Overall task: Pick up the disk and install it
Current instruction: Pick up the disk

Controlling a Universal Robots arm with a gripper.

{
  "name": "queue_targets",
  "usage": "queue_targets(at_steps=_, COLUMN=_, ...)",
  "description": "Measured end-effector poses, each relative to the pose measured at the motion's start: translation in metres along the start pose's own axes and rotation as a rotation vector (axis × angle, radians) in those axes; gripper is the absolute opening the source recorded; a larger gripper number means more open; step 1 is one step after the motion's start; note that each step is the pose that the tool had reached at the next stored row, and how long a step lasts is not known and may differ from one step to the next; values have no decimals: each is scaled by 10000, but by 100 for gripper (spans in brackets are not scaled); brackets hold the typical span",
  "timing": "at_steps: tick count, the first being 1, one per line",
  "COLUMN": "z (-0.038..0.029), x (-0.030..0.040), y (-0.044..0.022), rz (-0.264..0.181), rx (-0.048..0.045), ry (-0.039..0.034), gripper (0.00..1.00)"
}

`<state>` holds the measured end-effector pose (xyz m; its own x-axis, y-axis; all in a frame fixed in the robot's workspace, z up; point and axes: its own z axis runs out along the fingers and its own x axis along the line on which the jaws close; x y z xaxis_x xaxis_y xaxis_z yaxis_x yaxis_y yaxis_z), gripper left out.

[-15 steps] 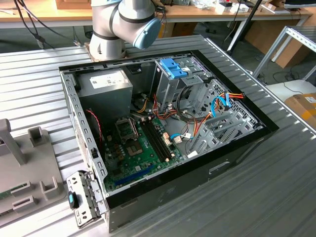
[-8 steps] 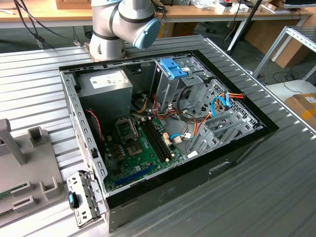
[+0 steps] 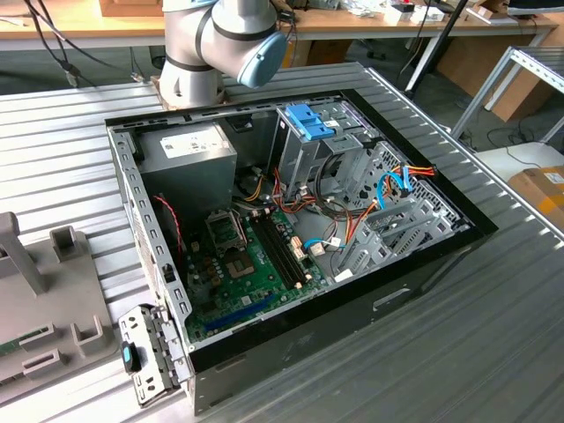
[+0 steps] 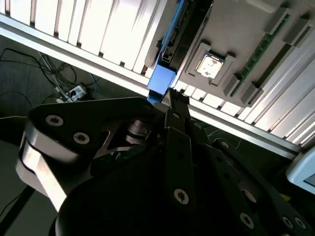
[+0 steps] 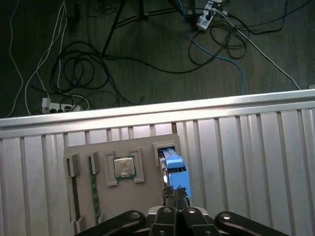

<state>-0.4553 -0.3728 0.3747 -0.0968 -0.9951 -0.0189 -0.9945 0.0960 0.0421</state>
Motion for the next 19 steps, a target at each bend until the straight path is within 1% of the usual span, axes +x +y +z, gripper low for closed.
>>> queue_targets(at_steps=2, z=-1, x=0, y=0, rz=-1, rx=-2, ry=2, gripper=11)
queue_targets(at_steps=3, z=6, x=0, y=0, rz=-35, rx=115, ry=-16, gripper=11)
queue_targets(at_steps=4, z=9, x=0, y=0, rz=-68, rx=168, ry=-20, gripper=11)
queue_targets(at_steps=5, z=10, x=0, y=-1, rz=-91, rx=196, ry=-22, gripper=11)
queue_targets(at_steps=19, z=12, x=-5, y=0, rz=-113, rx=199, ry=-23, gripper=11)
